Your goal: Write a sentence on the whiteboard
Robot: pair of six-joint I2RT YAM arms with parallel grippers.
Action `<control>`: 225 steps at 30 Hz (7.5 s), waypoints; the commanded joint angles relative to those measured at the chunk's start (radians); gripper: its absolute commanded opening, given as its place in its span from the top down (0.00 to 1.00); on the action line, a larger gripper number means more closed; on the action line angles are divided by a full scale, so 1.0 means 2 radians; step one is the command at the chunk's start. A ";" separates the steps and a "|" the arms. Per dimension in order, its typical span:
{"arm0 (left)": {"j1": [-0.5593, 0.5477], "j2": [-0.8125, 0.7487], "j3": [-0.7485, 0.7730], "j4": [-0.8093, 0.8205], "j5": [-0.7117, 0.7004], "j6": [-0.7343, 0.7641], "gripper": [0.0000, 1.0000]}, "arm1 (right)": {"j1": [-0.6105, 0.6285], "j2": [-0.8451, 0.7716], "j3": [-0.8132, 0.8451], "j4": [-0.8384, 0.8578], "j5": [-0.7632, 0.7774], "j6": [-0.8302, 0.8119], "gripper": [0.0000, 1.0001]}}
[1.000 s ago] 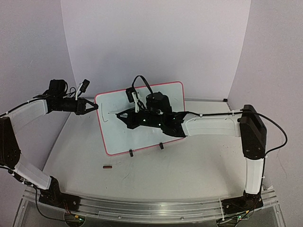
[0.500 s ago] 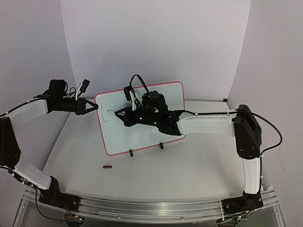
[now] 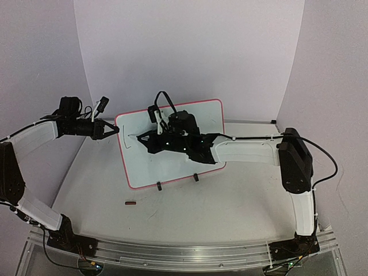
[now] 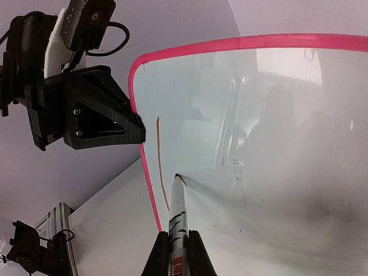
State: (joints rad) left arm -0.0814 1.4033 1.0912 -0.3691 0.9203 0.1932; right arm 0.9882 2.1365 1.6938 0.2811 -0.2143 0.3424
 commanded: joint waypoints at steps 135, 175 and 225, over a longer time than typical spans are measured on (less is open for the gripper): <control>0.001 -0.001 0.010 -0.016 -0.025 0.017 1.00 | -0.003 -0.038 -0.022 0.037 0.006 -0.007 1.00; 0.001 0.001 0.011 -0.017 -0.026 0.017 1.00 | -0.003 -0.027 -0.062 -0.004 0.035 0.006 1.00; 0.001 -0.003 0.012 -0.019 -0.031 0.019 1.00 | -0.004 -0.091 -0.103 0.084 0.042 -0.011 1.00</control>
State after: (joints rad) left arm -0.0814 1.4036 1.0916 -0.3759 0.9145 0.1951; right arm 0.9889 2.0384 1.5241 0.3822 -0.1036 0.3329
